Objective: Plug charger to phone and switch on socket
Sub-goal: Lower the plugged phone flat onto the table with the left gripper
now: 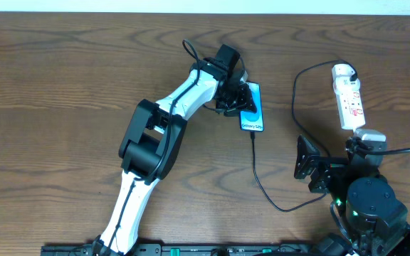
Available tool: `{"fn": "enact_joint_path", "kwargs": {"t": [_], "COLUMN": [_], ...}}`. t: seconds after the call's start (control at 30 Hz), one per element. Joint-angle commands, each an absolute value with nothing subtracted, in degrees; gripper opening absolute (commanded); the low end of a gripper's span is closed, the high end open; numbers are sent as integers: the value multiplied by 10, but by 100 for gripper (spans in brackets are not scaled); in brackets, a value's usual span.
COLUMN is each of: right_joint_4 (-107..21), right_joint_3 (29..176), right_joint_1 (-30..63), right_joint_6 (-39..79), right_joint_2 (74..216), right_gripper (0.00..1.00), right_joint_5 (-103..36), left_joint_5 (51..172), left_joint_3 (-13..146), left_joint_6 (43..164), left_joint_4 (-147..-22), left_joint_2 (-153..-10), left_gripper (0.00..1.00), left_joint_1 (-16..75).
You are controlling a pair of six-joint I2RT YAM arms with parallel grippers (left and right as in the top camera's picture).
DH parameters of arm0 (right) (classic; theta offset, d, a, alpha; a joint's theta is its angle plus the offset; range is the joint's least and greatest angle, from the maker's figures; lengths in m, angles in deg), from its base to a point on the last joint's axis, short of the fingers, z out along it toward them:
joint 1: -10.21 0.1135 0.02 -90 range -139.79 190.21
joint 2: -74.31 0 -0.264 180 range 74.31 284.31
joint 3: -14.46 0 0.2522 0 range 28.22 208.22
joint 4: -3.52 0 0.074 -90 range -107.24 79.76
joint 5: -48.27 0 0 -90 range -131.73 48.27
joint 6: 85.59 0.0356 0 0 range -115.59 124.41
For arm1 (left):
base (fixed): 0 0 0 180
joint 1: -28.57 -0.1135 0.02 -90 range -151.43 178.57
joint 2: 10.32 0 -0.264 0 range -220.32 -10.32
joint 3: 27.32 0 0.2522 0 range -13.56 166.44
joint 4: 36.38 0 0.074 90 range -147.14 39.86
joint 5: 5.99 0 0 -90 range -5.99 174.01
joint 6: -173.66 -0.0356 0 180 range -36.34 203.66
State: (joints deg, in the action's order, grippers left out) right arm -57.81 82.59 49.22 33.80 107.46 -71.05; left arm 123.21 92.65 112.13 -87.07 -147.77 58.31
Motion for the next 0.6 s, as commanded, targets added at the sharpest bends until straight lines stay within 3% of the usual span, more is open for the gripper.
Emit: {"fn": "enact_joint_path", "kwargs": {"t": [0.0,0.57], "right_joint_4": [-578,-581], "right_joint_3": [828,828], "right_joint_1": [488,488], "right_joint_6": [344,344], "right_joint_2": [1076,1076], "right_gripper": [99,99], "right_joint_5": [-712,-711], "left_joint_5": [1130,1083], "left_joint_3": [915,915], "left_joint_6": [1116,1115], "left_joint_4": [-892,-895], "left_joint_2": [-1496,-1496], "left_gripper": [43,49], "left_joint_1": [580,580]}}
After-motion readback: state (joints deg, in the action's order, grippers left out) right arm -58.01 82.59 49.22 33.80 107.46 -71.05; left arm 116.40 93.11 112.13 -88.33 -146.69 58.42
